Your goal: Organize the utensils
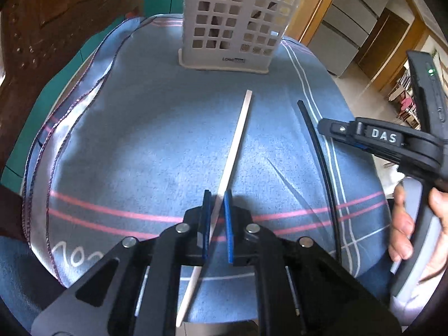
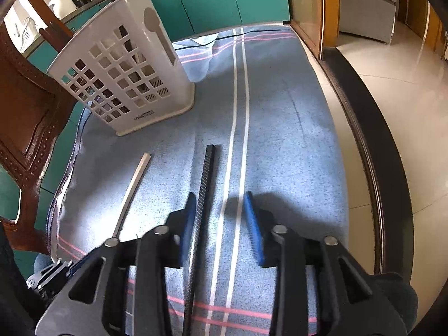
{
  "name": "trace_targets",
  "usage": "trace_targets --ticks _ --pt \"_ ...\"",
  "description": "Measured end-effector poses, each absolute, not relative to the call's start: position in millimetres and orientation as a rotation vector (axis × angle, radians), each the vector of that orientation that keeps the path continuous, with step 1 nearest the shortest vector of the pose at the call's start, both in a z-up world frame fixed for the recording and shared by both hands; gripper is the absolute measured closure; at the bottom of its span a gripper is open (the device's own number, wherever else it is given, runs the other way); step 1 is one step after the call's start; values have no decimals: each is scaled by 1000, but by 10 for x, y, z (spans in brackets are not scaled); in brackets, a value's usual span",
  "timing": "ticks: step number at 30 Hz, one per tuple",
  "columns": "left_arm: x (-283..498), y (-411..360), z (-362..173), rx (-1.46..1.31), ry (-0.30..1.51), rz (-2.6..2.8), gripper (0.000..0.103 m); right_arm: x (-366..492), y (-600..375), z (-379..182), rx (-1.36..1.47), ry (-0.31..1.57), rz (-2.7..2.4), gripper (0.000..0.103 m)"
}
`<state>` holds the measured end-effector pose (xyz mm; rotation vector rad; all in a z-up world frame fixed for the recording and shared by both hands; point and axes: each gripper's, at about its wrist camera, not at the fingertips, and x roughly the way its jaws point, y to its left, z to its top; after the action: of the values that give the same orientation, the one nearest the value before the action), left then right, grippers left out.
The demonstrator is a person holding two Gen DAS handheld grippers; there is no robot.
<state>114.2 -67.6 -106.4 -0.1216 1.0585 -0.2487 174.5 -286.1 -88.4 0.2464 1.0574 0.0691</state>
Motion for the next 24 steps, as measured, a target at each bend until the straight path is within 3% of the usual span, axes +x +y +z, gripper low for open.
trace_targets --ticks 3,5,16,20,24 --pt "1240 -646 -1000 -127 1032 -240 69 1795 -2818 -900 208 1070 57 63" --pt "1342 -678 -974 -121 1004 -253 68 1835 -2785 -897 181 1071 36 63" --pt "1950 -1201 -1067 18 969 -256 68 1853 -2857 -827 133 1059 -4 63" --pt "1988 -1193 -1102 46 973 -210 83 1864 -2895 -815 128 1059 -8 63" --pt "2022 -1061 -1091 15 986 -167 84 1896 -2876 -803 122 1057 -4 63"
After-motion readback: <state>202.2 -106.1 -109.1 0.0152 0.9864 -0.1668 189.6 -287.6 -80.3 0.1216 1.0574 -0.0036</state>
